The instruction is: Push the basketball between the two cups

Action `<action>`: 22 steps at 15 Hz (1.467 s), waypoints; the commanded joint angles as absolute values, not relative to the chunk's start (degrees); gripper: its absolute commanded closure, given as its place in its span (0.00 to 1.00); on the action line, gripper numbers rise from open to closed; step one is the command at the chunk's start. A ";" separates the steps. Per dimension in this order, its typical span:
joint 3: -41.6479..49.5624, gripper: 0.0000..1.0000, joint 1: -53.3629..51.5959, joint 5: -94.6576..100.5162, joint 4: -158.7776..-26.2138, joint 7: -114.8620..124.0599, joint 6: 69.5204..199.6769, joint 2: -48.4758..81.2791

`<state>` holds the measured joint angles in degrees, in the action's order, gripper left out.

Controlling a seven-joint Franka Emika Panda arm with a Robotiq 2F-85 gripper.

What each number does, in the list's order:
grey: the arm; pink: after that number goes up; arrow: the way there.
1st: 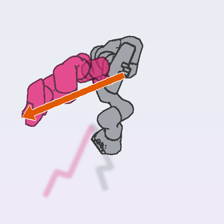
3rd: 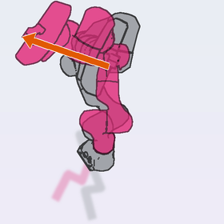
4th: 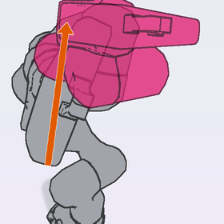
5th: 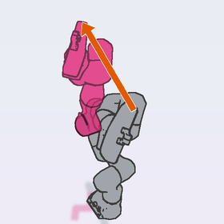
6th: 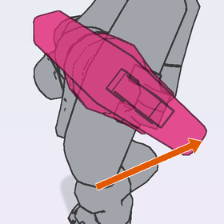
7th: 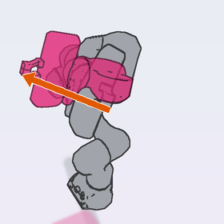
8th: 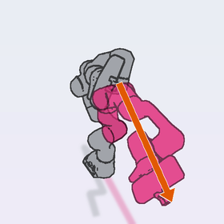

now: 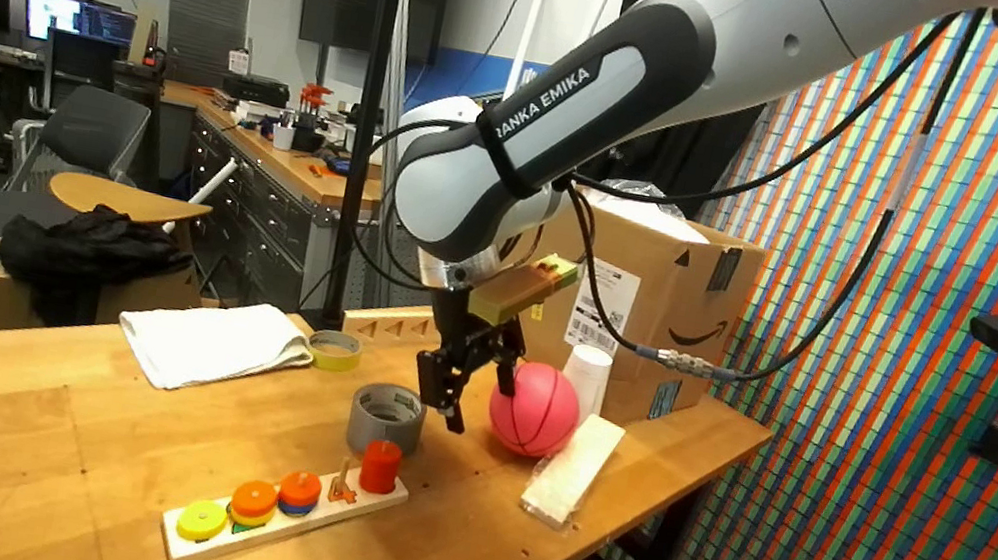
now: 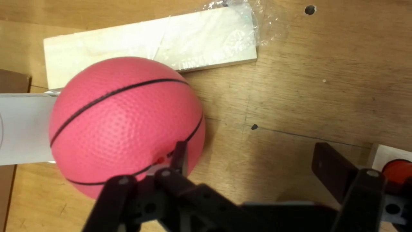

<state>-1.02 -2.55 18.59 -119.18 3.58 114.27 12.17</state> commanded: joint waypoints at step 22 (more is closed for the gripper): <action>-0.76 0.00 -2.50 16.23 -112.05 1.35 114.22 18.78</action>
<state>-1.03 -2.74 17.51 -111.39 2.26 114.07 19.33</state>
